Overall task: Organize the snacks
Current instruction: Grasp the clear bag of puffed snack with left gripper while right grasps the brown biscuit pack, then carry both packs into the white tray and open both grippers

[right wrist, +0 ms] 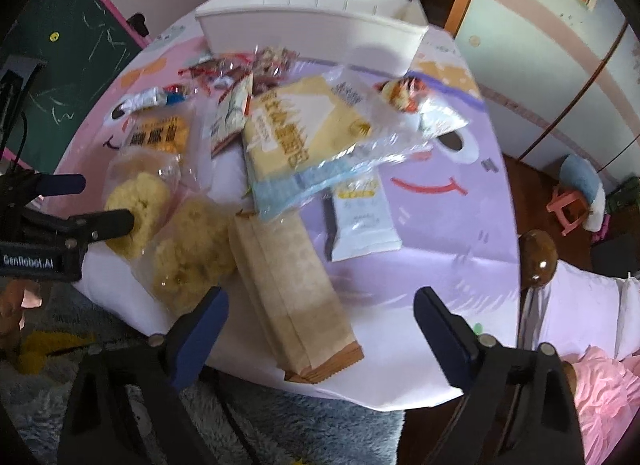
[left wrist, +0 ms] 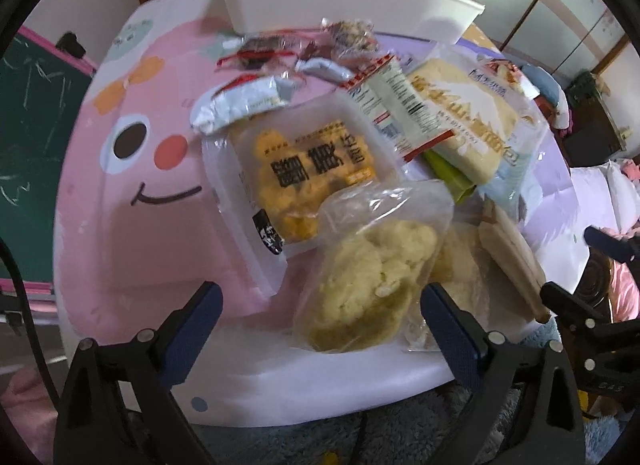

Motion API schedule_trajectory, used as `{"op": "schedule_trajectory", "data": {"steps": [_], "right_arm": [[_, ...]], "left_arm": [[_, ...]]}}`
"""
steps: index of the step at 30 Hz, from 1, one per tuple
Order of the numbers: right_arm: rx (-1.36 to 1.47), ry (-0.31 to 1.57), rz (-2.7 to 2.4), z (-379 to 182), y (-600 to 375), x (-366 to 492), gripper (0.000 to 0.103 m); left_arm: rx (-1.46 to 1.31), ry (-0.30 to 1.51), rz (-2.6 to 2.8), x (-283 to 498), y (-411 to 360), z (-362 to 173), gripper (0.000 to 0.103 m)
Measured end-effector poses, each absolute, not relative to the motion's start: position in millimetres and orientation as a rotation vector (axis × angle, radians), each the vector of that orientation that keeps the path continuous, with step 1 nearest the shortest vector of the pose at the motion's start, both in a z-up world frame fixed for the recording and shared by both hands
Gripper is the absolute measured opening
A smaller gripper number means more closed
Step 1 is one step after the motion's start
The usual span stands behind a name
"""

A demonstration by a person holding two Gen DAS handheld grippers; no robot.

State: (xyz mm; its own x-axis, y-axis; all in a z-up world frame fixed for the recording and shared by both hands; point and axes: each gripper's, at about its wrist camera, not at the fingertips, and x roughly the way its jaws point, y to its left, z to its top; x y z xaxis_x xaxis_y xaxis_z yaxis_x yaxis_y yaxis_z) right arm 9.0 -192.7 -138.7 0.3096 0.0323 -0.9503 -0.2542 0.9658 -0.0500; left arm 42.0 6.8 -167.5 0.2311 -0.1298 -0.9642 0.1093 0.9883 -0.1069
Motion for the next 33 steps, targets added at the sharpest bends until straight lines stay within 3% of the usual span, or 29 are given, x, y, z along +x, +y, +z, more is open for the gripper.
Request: {"op": "schedule_trajectory", "data": {"steps": [2, 6, 11, 13, 17, 25, 30, 33], "right_arm": [[-0.209, 1.274, 0.202, -146, -191, 11, 0.079], [-0.221, 1.321, 0.229, -159, -186, 12, 0.072], [-0.230, 1.359, 0.253, -171, -180, 15, 0.061], [-0.238, 1.369, 0.252, -175, -178, 15, 0.057], [-0.235, 1.369, 0.255, -176, -178, 14, 0.054], [-0.218, 1.291, 0.295, -160, -175, 10, 0.029], [-0.163, 1.269, 0.284, -150, -181, 13, 0.023], [-0.150, 1.245, 0.288, -140, -186, 16, 0.015]], "left_arm": [[-0.029, 1.346, -0.173, 44, 7, -173, 0.091], [-0.044, 1.361, -0.202, 45, 4, -180, 0.083], [-0.002, 1.367, -0.209, 48, -7, -185, 0.082], [0.004, 1.376, -0.224, 48, -12, -187, 0.073], [-0.027, 1.404, -0.284, 47, -15, -191, 0.032], [-0.024, 1.367, -0.279, 39, -12, -181, 0.031], [-0.035, 1.334, -0.269, 35, -1, -168, 0.031], [-0.036, 1.307, -0.272, 33, 2, -157, 0.031]]}}
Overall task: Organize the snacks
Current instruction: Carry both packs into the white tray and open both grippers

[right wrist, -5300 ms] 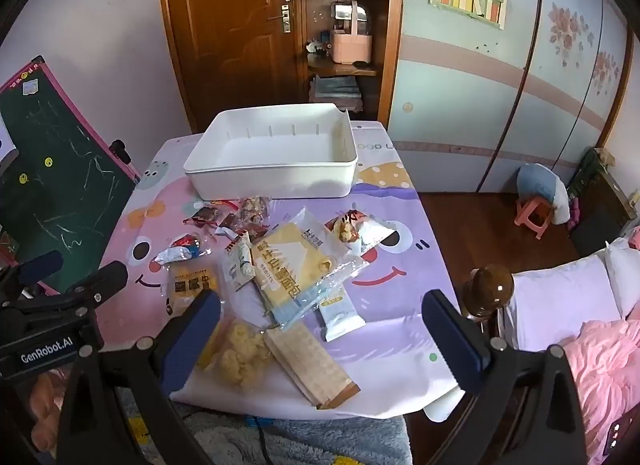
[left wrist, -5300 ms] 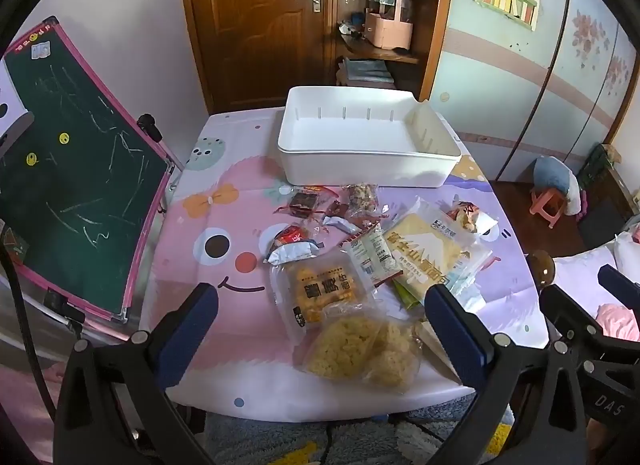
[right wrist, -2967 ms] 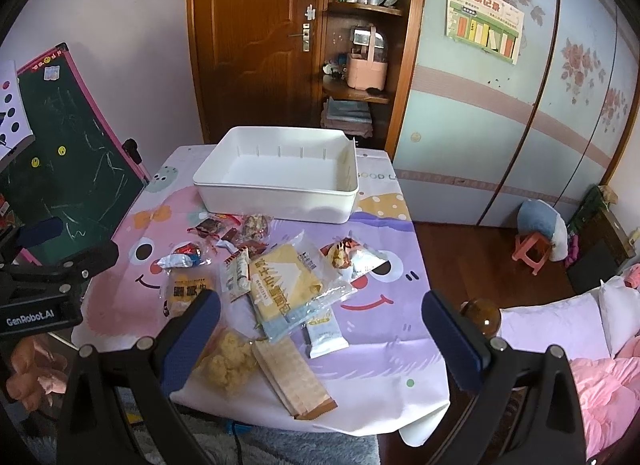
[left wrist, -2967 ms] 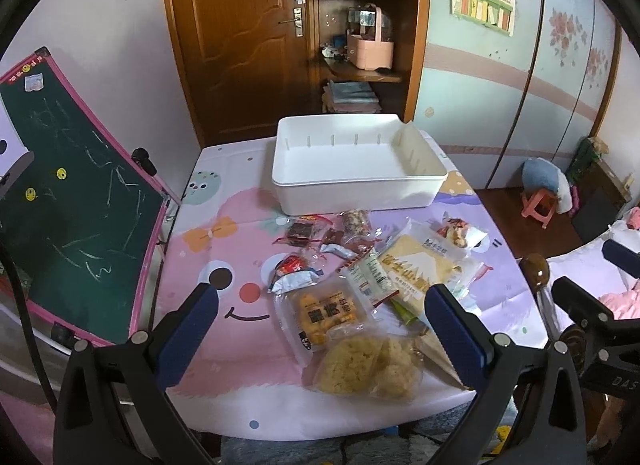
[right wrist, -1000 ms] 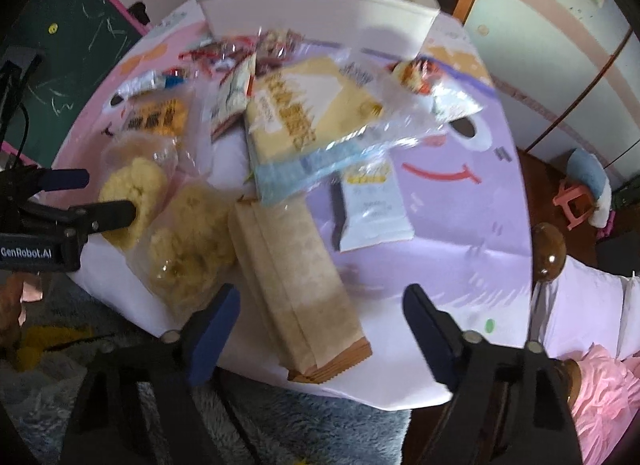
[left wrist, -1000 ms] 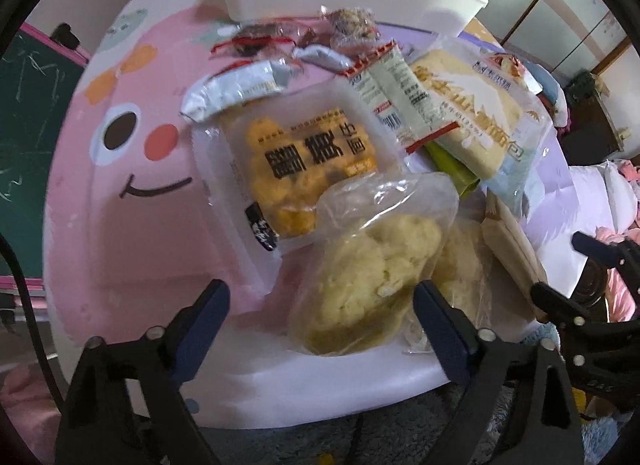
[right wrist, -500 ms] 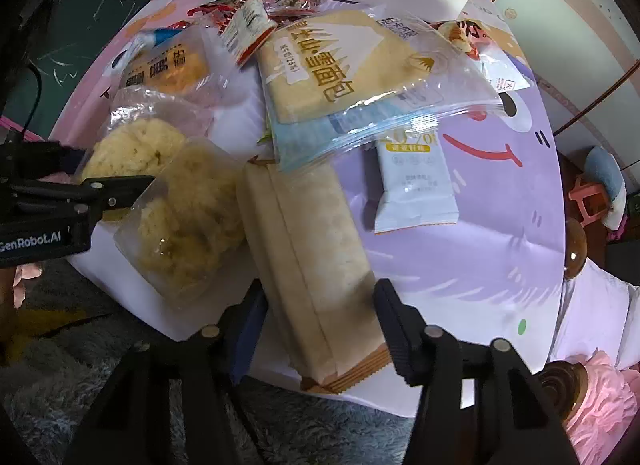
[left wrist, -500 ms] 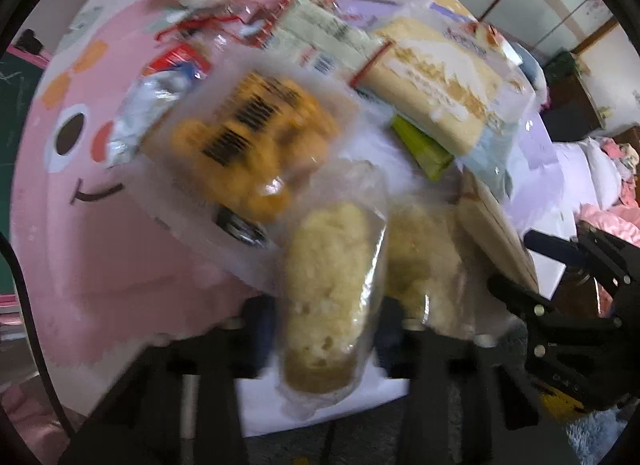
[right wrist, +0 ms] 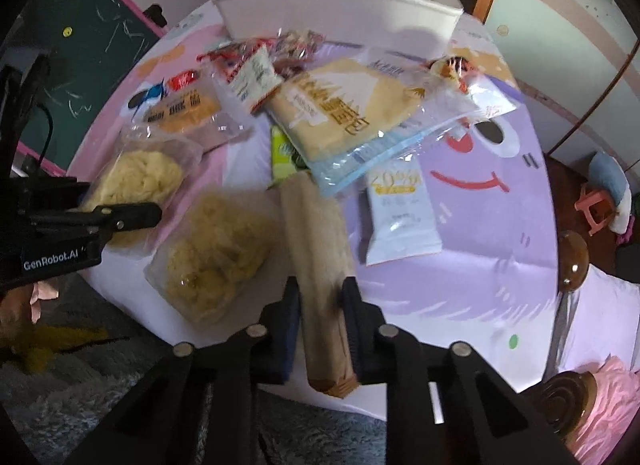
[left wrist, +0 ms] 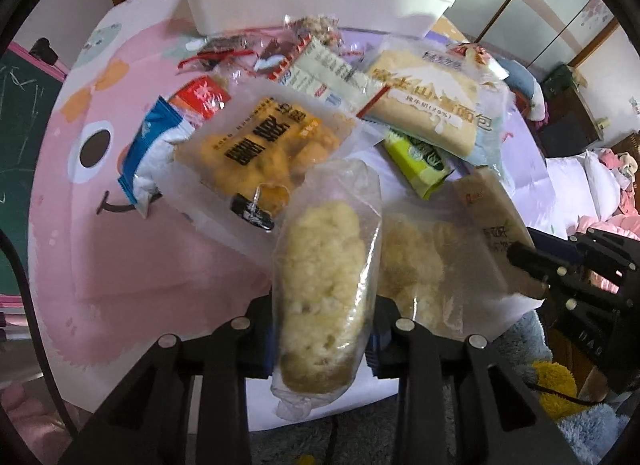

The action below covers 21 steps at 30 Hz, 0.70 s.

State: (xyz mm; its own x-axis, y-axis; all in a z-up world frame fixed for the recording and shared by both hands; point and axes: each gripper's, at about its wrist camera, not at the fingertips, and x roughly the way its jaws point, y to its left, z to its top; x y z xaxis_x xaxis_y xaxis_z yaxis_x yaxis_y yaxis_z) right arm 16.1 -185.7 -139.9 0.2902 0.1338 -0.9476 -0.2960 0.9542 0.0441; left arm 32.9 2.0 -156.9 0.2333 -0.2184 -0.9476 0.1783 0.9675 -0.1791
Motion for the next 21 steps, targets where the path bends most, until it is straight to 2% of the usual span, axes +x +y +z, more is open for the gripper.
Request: {"op": "schedule_trajectory", "data": {"steps": [2, 10, 15, 21], "right_arm": [[-0.108, 1.237, 0.323, -131, -190, 17, 0.012], [-0.020, 1.143, 0.430, -76, -196, 23, 0.012], [-0.015, 1.043, 0.433, -29, -197, 47, 0.012], [0.025, 0.902, 0.324, 21, -207, 117, 0.012]], "left_arm": [[-0.032, 1.274, -0.275, 27, 8, -144, 0.031], [-0.052, 1.156, -0.301, 24, 13, -83, 0.031], [-0.042, 1.064, -0.302, 47, 11, -34, 0.031], [0.029, 0.916, -0.237, 103, 11, 32, 0.031]]}}
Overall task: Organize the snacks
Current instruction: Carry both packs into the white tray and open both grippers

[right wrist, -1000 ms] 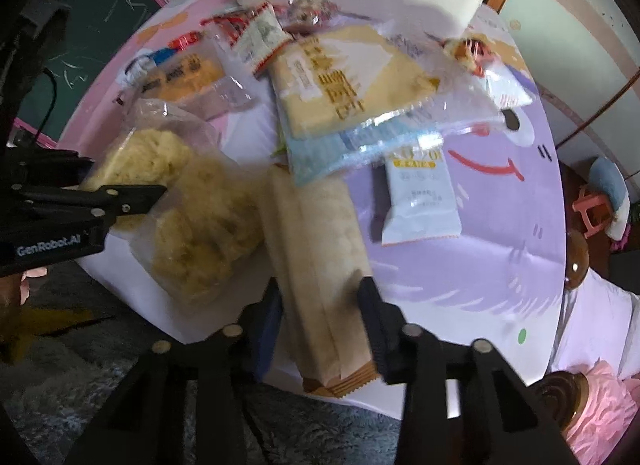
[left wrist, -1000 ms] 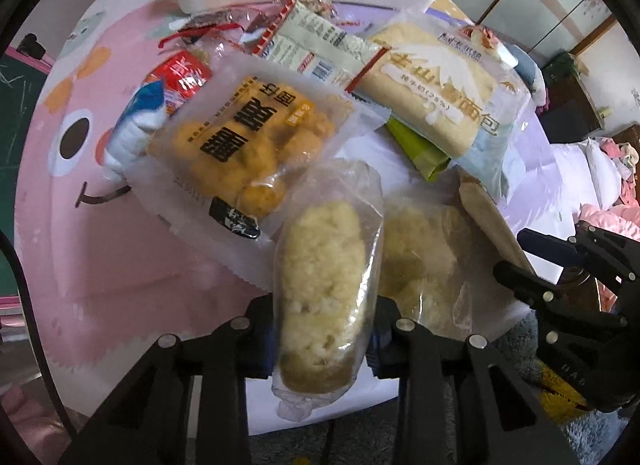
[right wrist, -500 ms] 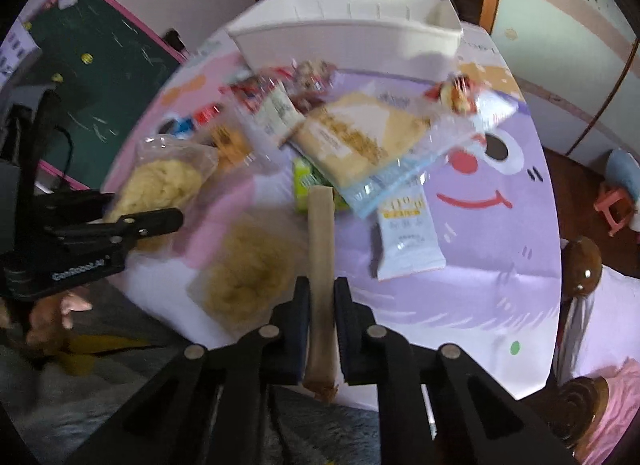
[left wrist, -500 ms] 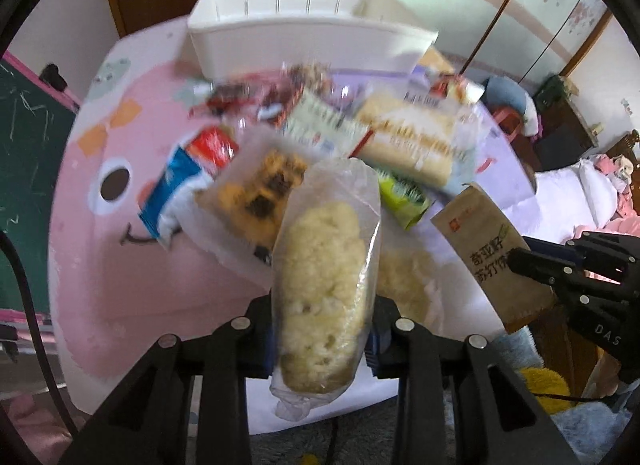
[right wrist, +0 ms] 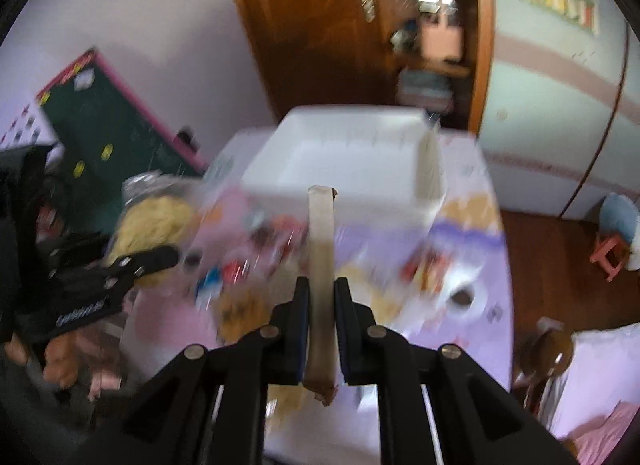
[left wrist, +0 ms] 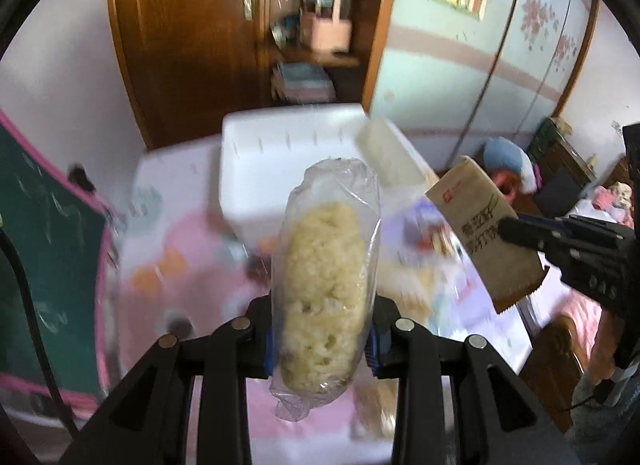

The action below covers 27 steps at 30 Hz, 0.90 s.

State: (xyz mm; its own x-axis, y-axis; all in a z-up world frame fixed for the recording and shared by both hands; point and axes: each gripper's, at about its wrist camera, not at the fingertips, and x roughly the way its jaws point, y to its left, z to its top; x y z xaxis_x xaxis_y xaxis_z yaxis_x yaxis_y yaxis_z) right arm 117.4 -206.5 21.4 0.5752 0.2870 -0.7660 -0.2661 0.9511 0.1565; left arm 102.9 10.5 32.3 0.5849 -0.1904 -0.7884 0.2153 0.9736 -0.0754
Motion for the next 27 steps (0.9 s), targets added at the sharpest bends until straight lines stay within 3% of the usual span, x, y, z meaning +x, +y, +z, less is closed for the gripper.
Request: {"op": "schedule_trajectory", "data": {"steps": [6, 15, 16, 18, 20, 23, 27], "right_arm": [[0.121, 0.871, 0.228, 28, -211, 220, 0.012], [0.144, 1.077, 0.144, -67, -188, 329, 0.012], [0.143, 1.097, 0.145, -75, -185, 333, 0.012], [0.139, 1.129, 0.143, -87, -181, 339, 0.013], [0.140, 1.136, 0.138, -92, -180, 341, 0.021], [0.165, 1.137, 0.158, -94, -183, 341, 0.031], [0.183, 1.118, 0.175, -87, -189, 332, 0.033]], "left_arm": [[0.100, 0.817, -0.125, 181, 8, 50, 0.031], [0.109, 0.923, -0.064, 294, 4, -28, 0.033], [0.118, 0.932, -0.051, 301, 4, -35, 0.038], [0.126, 0.954, -0.026, 308, 2, -49, 0.075], [0.110, 0.945, -0.016, 311, 3, -54, 0.087], [0.089, 0.928, -0.048, 305, 4, -56, 0.087], [0.078, 0.935, -0.053, 298, 9, -55, 0.087]]}}
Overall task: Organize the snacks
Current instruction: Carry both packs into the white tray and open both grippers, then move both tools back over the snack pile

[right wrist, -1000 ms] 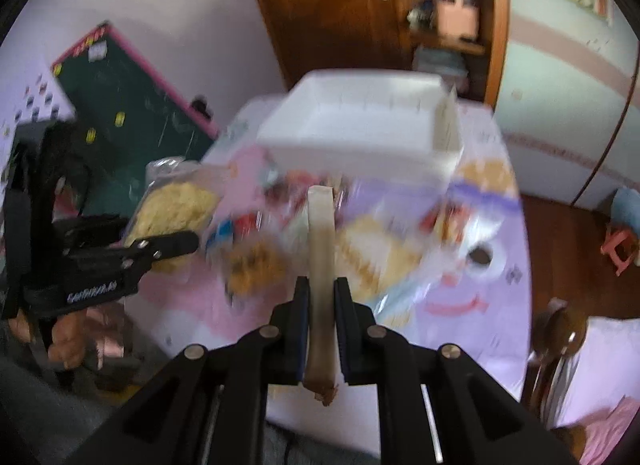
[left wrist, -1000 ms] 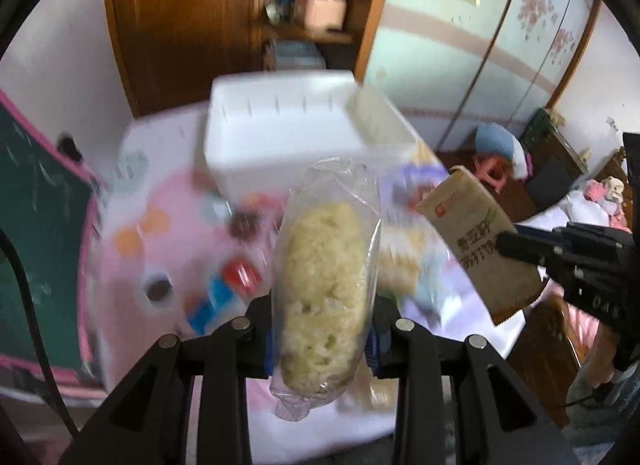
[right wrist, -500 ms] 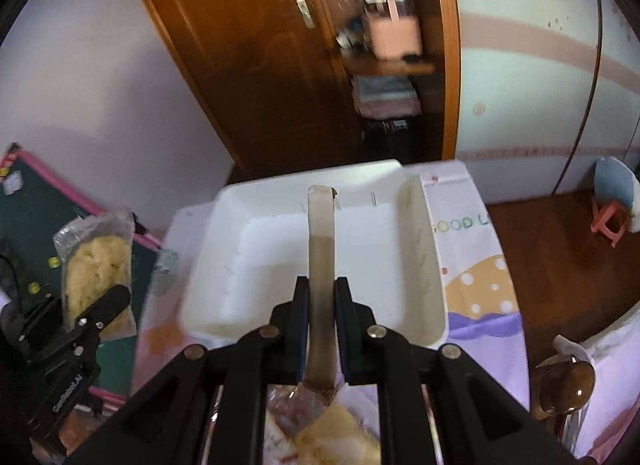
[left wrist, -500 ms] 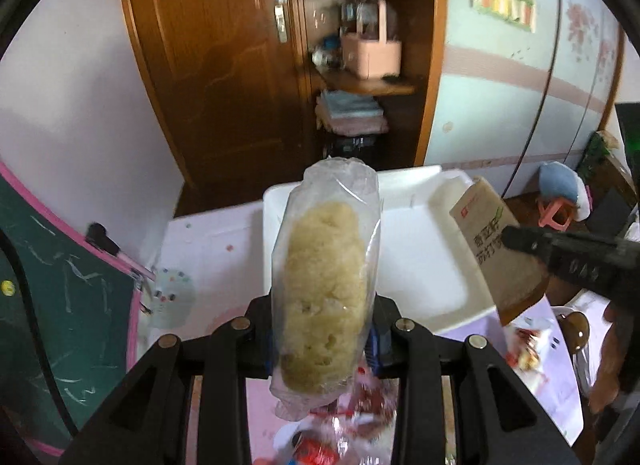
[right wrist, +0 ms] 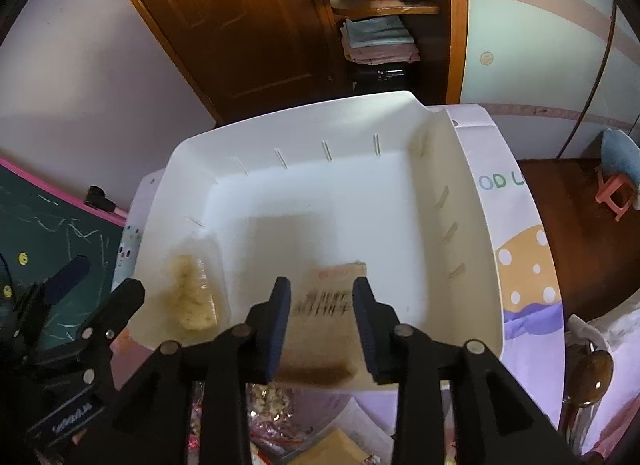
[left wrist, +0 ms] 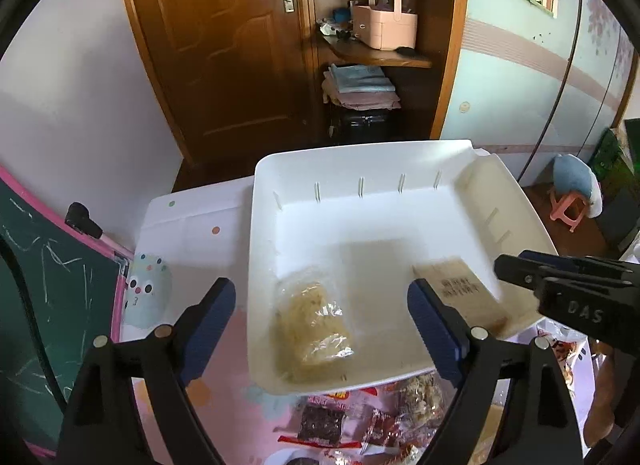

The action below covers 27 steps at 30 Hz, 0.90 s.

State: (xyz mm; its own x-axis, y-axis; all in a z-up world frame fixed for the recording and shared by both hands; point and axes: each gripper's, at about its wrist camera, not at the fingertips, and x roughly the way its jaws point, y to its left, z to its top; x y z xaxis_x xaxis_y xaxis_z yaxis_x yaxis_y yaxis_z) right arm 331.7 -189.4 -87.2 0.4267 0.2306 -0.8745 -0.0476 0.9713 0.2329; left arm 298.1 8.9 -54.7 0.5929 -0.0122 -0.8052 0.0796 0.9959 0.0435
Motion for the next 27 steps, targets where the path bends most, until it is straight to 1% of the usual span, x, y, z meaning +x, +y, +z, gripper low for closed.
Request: {"op": "schedule_trajectory", "data": {"steps": [5, 9, 13, 18, 20, 24, 25, 26, 27], "right_arm": [[0.175, 1.070, 0.196, -67, -192, 310, 0.033], [0.164, 1.003, 0.189, -43, -196, 282, 0.033], [0.152, 0.951, 0.204, -16, -200, 251, 0.033], [0.085, 0.820, 0.223, 22, -200, 200, 0.033], [0.073, 0.778, 0.247, 34, -199, 180, 0.033], [0.034, 0.761, 0.292, 50, -196, 145, 0.033], [0.025, 0.762, 0.295, 52, -195, 137, 0.036], [0.017, 0.758, 0.294, 55, -194, 128, 0.044], [0.009, 0.747, 0.288, 56, -193, 122, 0.049]], "left_arm": [[0.049, 0.917, -0.064, 281, 13, -43, 0.087], [0.040, 0.879, -0.063, 256, 16, -22, 0.087], [0.052, 0.809, -0.067, 220, 18, 8, 0.087], [0.055, 0.701, -0.094, 168, 23, 42, 0.087], [0.070, 0.680, -0.099, 152, 23, 50, 0.087], [0.090, 0.668, -0.137, 116, 22, 61, 0.087], [0.083, 0.677, -0.139, 109, 23, 63, 0.088], [0.077, 0.688, -0.144, 105, 22, 65, 0.091], [0.062, 0.703, -0.158, 97, 24, 67, 0.092]]}}
